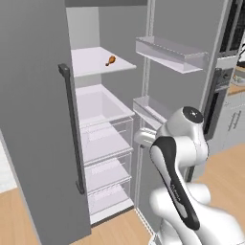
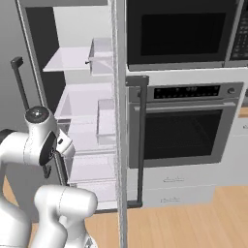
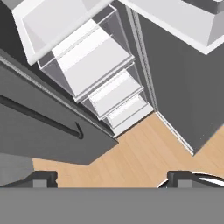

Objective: Place one lemon wedge and one chicken drumstick in each tupperware on the nearby counter, to pack two identical lunches.

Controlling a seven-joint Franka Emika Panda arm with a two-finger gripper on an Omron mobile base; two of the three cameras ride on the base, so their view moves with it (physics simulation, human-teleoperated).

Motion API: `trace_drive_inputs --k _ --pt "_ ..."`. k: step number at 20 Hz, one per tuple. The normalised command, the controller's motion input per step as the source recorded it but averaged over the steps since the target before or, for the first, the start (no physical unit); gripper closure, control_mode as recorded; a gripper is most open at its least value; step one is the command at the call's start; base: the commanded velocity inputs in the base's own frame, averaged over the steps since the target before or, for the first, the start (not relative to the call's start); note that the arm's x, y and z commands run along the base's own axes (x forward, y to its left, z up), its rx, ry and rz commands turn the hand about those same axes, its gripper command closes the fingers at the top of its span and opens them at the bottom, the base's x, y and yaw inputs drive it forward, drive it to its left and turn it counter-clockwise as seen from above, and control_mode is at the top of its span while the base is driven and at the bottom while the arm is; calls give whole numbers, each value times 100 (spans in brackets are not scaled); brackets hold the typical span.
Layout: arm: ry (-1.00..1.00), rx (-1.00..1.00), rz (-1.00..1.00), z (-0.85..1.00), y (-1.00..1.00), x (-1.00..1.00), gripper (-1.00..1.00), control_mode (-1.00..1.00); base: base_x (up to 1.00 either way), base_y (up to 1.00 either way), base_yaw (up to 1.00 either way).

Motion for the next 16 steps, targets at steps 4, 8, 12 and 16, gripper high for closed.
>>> trace_drive_inputs --k 4,8,12,16 --pt "0 0 0 0 0 0 -100 100 16 35 0" --pt "0 0 0 0 0 0 -100 100 70 58 -1" --pt "0 0 0 0 0 0 -100 100 71 14 -2" --pt "0 0 0 0 0 0 -100 100 93 -20 -1"
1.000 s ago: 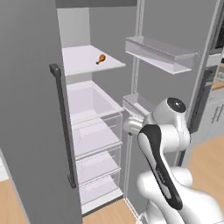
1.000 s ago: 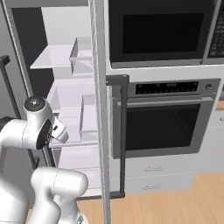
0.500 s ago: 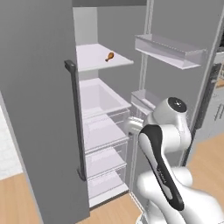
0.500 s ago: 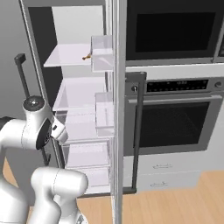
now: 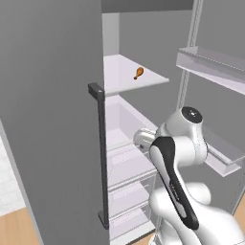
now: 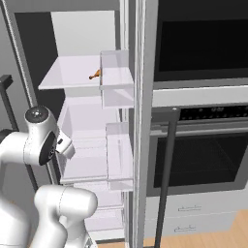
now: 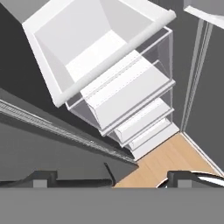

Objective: Place one lemon wedge and one chicken drumstick in each tupperware on the nearby counter, to pack two identical lunches.

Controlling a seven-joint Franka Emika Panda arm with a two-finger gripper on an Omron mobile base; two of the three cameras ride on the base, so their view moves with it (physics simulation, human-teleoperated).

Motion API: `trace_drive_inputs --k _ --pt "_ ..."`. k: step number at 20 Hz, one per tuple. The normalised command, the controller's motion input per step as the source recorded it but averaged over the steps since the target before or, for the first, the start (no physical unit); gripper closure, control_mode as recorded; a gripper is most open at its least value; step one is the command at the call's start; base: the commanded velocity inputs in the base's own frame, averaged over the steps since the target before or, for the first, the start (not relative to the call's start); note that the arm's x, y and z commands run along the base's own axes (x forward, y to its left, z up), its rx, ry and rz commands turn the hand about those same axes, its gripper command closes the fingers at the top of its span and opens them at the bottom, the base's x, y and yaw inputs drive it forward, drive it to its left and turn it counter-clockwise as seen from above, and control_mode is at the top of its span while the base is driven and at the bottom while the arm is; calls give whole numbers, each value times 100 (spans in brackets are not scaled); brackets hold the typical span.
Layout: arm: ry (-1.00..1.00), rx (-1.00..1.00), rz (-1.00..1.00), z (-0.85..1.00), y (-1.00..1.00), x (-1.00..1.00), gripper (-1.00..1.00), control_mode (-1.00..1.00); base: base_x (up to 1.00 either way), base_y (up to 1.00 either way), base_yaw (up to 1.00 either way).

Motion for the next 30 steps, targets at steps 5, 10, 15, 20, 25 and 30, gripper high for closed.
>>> trace_drive_inputs --k 5,10,15,20,25,30 --pt "0 0 0 0 0 0 -100 100 85 -9 -6" --pt "-22 -18 -11 100 -5 -18 -100 -100 0 0 0" --pt "-27 -28 -8 100 -6 -28 -100 -100 0 0 0" --pt "-15 -4 -1 100 -29 -4 -100 -100 0 0 0" --pt "8 10 1 100 -24 4 -100 -100 0 0 0" --pt "15 0 2 75 8 83 -100 -100 0 0 0"
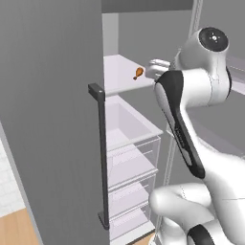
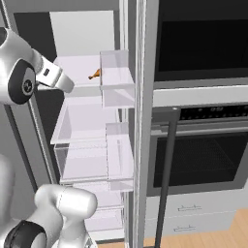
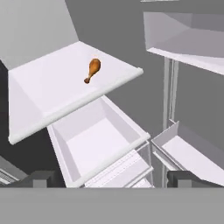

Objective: Place one lemon wedge and one chicken drumstick in each tupperware on the nearby counter, to pack two identical lunches.

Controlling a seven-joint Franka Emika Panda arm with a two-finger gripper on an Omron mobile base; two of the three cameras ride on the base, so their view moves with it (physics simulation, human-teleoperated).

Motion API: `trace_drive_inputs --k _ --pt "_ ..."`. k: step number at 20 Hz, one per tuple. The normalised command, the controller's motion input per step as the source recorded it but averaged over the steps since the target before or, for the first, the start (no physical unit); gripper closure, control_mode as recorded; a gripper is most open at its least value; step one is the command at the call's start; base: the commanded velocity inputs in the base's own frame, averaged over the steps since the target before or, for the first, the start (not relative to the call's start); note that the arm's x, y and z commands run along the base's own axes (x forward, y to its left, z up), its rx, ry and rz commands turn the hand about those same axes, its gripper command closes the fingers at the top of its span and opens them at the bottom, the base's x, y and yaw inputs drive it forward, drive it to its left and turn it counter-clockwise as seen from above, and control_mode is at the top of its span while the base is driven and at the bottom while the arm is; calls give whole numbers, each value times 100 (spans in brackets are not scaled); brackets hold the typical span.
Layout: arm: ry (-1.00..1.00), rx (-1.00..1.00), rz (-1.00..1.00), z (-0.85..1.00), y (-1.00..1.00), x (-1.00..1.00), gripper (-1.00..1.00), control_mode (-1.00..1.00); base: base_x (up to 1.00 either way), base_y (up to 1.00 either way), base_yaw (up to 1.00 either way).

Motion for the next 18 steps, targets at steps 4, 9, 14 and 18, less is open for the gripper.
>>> trace_drive_inputs --k 4,9,14,18 --pt "3 -3 0 -7 1 33 -100 -100 0 0 0" --pt "1 -4 0 -31 -1 96 -100 -100 0 0 0" --pt "3 0 0 -32 -1 100 -100 -100 0 0 0" --pt "2 -3 0 -43 0 100 -100 -100 0 0 0"
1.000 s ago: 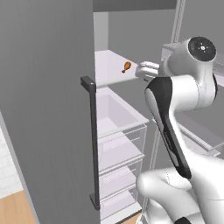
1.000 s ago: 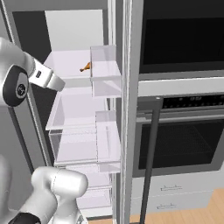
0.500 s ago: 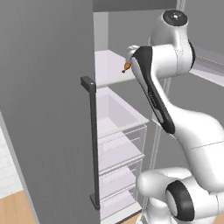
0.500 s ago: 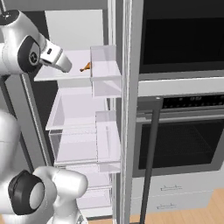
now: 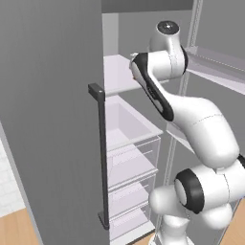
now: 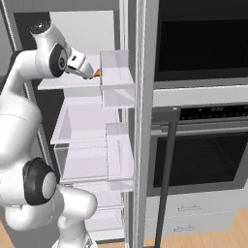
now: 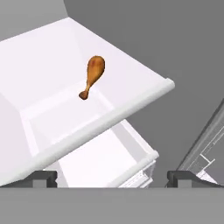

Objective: Place one lemon wedge and one chicken drumstick in each tupperware on the nearby counter, to pack two identical lunches.

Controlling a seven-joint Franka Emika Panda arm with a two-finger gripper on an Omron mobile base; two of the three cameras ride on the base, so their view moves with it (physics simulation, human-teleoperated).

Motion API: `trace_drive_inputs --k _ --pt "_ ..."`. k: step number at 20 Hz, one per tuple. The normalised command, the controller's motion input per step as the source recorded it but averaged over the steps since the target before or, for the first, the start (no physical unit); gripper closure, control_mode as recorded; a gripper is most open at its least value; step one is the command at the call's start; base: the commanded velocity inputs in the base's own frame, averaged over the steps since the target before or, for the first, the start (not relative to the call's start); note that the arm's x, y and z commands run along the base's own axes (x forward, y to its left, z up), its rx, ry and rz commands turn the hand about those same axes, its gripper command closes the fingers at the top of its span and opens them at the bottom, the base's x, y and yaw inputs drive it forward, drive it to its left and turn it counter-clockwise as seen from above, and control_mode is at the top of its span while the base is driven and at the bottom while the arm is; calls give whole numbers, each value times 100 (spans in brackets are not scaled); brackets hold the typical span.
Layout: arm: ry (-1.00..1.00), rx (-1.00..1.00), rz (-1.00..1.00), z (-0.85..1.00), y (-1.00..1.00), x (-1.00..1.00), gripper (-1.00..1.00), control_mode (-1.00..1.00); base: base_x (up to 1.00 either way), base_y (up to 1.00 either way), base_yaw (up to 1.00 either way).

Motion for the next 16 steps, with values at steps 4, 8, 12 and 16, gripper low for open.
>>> trace_drive_inputs --k 4,8,12,16 --pt "0 -2 -1 -12 0 100 -100 -100 0 0 0" --pt "0 -1 0 -12 0 100 -100 -100 0 0 0" --pt "0 0 0 -16 0 82 -100 -100 0 0 0" --pt "0 0 0 -7 0 62 -100 -100 0 0 0"
